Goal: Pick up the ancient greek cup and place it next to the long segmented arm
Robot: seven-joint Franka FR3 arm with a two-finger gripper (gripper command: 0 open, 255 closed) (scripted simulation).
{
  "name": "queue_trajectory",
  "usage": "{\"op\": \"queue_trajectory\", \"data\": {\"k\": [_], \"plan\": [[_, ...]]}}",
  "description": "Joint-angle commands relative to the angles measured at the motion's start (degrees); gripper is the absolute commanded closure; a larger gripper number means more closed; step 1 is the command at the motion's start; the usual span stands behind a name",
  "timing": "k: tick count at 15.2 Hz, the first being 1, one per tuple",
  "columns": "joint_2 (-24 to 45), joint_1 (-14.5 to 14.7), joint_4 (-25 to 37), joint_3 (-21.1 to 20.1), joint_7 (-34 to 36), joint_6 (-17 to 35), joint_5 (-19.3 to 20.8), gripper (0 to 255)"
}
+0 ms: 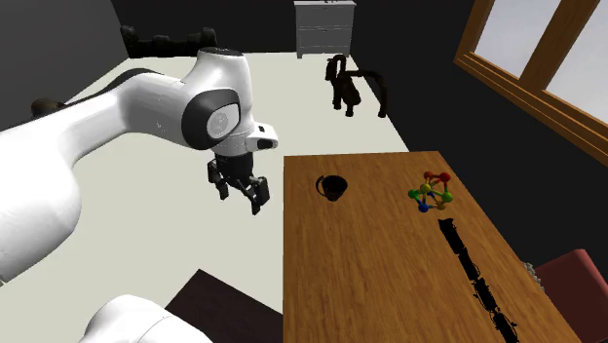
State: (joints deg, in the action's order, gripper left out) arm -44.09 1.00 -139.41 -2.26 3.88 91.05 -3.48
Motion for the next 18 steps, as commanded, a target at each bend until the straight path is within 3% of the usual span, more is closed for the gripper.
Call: {"op": "queue_trajectory", "data": {"k": [1,10,18], "plan": [[0.0,0.0,0.0,0.0,0.0,0.0,0.0,0],[21.2,-1.6,9.2,0.2,-0.4,10.4,2.6,0],[40.1,-2.7,22.4,0.6,0.0,14.7,5.0,0]]}}
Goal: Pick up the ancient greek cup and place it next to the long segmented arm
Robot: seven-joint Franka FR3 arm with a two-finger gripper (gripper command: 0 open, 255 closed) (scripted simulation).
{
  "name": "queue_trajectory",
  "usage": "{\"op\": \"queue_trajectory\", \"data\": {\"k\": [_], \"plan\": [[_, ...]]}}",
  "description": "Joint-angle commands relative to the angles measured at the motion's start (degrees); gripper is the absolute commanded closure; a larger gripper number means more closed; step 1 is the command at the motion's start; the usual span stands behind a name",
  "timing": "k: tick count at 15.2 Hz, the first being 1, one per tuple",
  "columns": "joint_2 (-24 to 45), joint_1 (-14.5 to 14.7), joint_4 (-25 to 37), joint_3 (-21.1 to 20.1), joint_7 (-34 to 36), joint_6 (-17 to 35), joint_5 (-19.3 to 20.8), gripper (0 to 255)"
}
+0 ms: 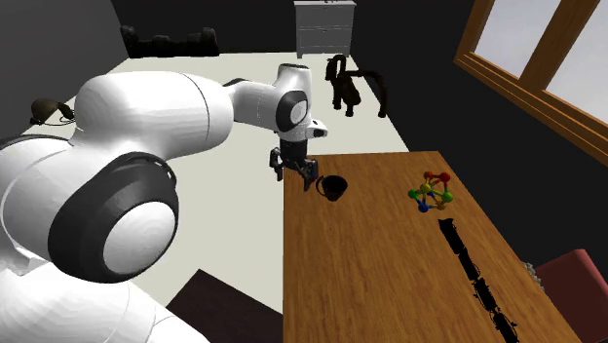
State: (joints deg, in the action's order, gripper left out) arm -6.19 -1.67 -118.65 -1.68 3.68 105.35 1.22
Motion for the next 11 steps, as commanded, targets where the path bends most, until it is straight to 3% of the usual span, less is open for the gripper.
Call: {"op": "queue_trajectory", "data": {"k": [1,11], "plan": [[4.5,-0.1,3.6,0.1,0.2,0.6,0.6,0],[28.8,-0.7,28.5,1.1,0.5,-1.8,3.0,0]]}}
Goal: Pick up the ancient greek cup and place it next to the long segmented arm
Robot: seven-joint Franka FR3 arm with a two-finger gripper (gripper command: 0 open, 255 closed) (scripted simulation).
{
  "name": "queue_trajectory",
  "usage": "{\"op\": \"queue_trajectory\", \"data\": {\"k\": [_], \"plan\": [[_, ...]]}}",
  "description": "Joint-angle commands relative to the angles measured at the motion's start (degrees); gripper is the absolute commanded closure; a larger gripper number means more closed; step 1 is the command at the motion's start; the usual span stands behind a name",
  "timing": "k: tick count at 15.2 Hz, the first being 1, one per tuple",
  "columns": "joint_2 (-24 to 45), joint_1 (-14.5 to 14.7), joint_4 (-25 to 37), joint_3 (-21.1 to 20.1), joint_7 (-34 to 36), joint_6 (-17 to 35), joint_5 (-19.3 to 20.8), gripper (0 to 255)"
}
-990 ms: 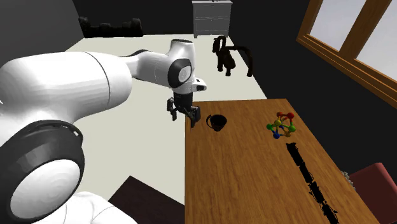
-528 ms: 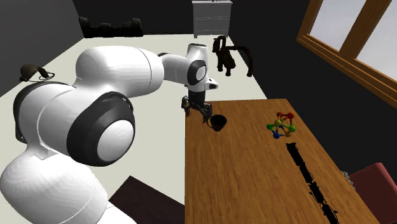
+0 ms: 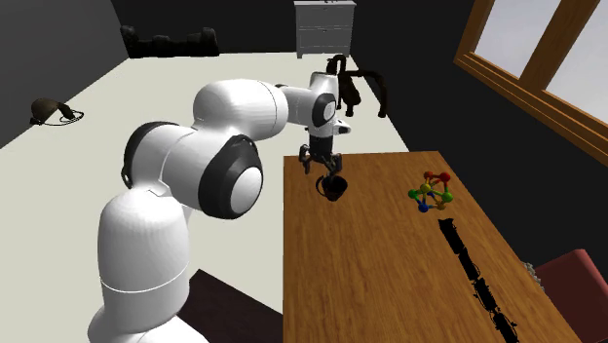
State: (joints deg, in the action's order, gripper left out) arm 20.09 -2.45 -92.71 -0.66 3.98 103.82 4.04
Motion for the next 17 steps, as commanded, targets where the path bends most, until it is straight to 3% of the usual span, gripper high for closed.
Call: {"op": "queue_trajectory", "data": {"k": [1,3,10,17], "plan": [[5.2,0.1,5.8,0.2,0.2,-1.0,0.4,0],[8.0,0.0,9.4,0.3,0.1,-1.9,0.6,0],[8.4,-0.2,4.1,0.4,0.2,3.8,0.7,0],[8.4,-0.2,4.1,0.4,0.2,3.8,0.7,0]]}}
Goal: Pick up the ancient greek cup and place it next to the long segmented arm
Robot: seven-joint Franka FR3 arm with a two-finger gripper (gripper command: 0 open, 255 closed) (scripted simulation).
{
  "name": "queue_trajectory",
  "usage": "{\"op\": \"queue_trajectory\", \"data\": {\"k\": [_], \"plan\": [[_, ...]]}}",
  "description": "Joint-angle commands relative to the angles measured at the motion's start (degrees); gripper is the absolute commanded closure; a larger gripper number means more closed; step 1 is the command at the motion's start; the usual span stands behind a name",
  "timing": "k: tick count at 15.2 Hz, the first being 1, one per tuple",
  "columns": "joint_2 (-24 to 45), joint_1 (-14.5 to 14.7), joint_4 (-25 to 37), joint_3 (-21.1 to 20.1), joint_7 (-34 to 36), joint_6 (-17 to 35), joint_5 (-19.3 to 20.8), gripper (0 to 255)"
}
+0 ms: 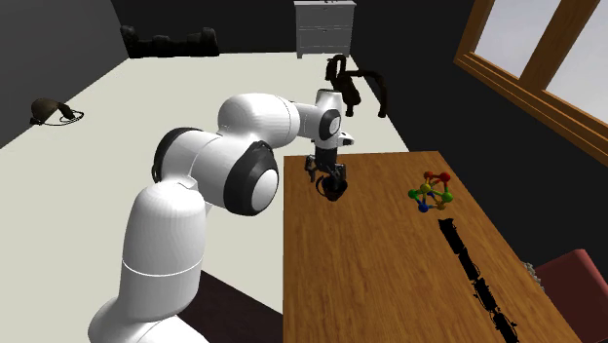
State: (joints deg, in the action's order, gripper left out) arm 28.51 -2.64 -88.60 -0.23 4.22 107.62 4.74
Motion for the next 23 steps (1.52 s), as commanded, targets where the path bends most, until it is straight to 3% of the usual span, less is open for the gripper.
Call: {"op": "queue_trajectory", "data": {"k": [1,2,11,23], "plan": [[0.0,0.0,0.0,0.0,0.0,0.0,0.0,0],[0.0,0.0,0.0,0.0,0.0,0.0,0.0,255],[0.0,0.0,0.0,0.0,0.0,0.0,0.0,255],[-2.5,0.1,5.5,0.0,-0.6,-8.0,-0.2,255]]}}
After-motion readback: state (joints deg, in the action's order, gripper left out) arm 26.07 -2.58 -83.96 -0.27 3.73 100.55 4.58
